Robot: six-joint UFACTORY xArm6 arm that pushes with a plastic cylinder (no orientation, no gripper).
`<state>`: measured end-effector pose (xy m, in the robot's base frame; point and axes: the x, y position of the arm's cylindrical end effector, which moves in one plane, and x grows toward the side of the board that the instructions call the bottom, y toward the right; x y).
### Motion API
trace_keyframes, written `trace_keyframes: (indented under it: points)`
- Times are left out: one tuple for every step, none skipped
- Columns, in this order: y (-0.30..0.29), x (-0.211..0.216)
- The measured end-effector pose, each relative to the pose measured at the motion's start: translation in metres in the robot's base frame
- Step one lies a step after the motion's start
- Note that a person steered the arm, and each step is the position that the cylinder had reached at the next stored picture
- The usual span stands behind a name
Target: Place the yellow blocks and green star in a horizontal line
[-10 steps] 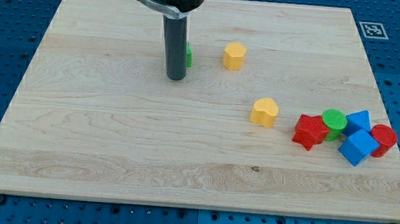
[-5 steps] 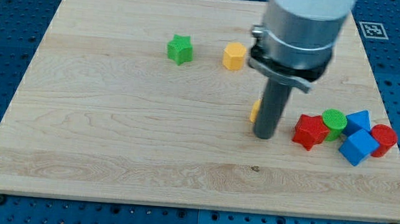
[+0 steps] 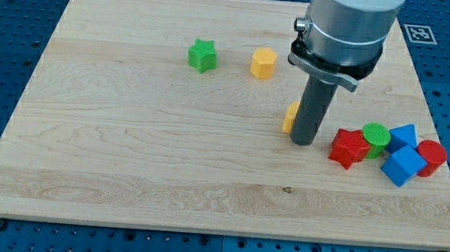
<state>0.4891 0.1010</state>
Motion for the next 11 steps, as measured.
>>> trace_keyframes:
  points:
    - [-0.005,-0.01]
    - [-0.017,-0.016]
    - [-0.033,-0.02]
    - [-0.033,-0.028]
    - [-0.023,-0.044]
    - [-0.004,-0.053]
    - [0.016,-0.054]
    - [0.029,-0.05]
    - [0.029,-0.054]
    - [0.029,-0.064]
    - [0.029,-0.071]
